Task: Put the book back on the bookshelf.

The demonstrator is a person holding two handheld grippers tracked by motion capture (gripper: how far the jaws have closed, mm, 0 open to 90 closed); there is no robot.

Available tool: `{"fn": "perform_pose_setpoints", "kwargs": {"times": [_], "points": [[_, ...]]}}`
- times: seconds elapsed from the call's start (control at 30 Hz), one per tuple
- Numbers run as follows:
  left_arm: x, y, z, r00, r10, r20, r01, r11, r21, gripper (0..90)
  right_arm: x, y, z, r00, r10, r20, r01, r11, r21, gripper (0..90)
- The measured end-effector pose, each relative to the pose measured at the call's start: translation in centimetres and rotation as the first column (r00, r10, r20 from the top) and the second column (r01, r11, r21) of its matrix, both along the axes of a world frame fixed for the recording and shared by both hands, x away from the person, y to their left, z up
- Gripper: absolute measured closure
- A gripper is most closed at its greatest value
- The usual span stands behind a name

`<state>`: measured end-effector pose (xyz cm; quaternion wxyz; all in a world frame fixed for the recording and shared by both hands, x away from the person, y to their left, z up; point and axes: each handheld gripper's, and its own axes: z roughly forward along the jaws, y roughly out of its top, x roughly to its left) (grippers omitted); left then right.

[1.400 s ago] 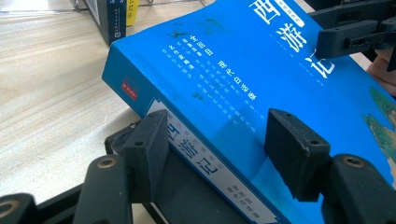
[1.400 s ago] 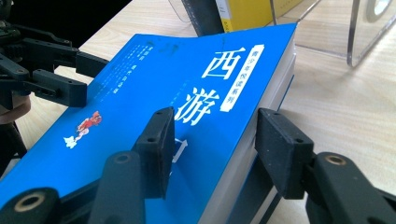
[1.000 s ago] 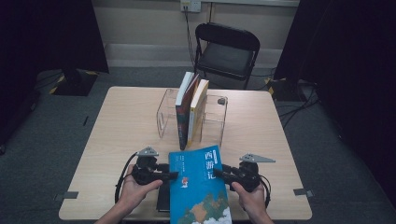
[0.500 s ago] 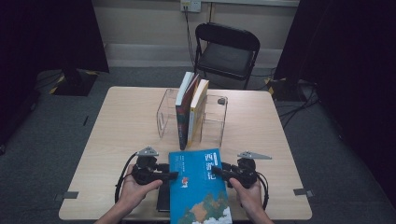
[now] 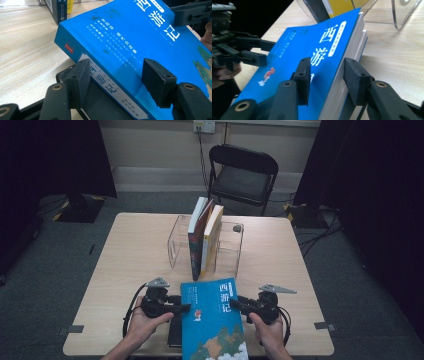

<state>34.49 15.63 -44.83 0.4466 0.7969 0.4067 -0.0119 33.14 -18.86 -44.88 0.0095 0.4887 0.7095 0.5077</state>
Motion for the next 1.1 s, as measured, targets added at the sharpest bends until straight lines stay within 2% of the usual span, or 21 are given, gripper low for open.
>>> {"fn": "perform_pose_setpoints", "kwargs": {"times": [0.37,0.47,0.57,0.63,0.83,0.93,1.1], "points": [[-0.1,0.1,0.0,1.0000,0.002,-0.004,-0.002,1.0000,-0.004,40.9,-1.2,-0.5,0.2,0.9999,0.009,-0.012,-0.009,1.000,0.015,64.7],[-0.1,0.1,-0.1,1.0000,0.001,-0.004,-0.001,1.0000,-0.004,40.8,-1.8,-0.8,0.3,0.9997,0.014,-0.022,-0.013,0.999,0.044,65.4],[-0.1,0.1,-0.1,1.0000,0.003,-0.008,-0.003,1.0000,-0.005,40.7,-1.8,-0.8,0.3,0.9997,0.013,-0.020,-0.012,0.999,0.044,65.3],[0.0,0.1,-0.1,1.0000,0.002,-0.008,-0.002,1.0000,-0.006,40.7,-1.6,-1.0,0.2,0.9993,0.016,-0.032,-0.014,0.997,0.071,66.6],[0.0,0.1,-0.1,0.9999,0.004,-0.009,-0.004,1.0000,-0.008,40.2,-0.5,-0.9,-0.2,0.9987,0.000,-0.052,0.005,0.996,0.085,64.0],[0.0,0.1,-0.1,0.9999,0.003,-0.009,-0.004,1.0000,-0.008,40.2,0.5,-0.9,-0.6,0.9962,-0.017,-0.086,0.026,0.994,0.109,64.2],[0.0,0.1,-0.1,1.0000,0.001,-0.008,-0.001,0.9999,-0.012,40.1,0.4,-0.9,-0.5,0.9967,-0.018,-0.079,0.027,0.993,0.113,66.2]]}}
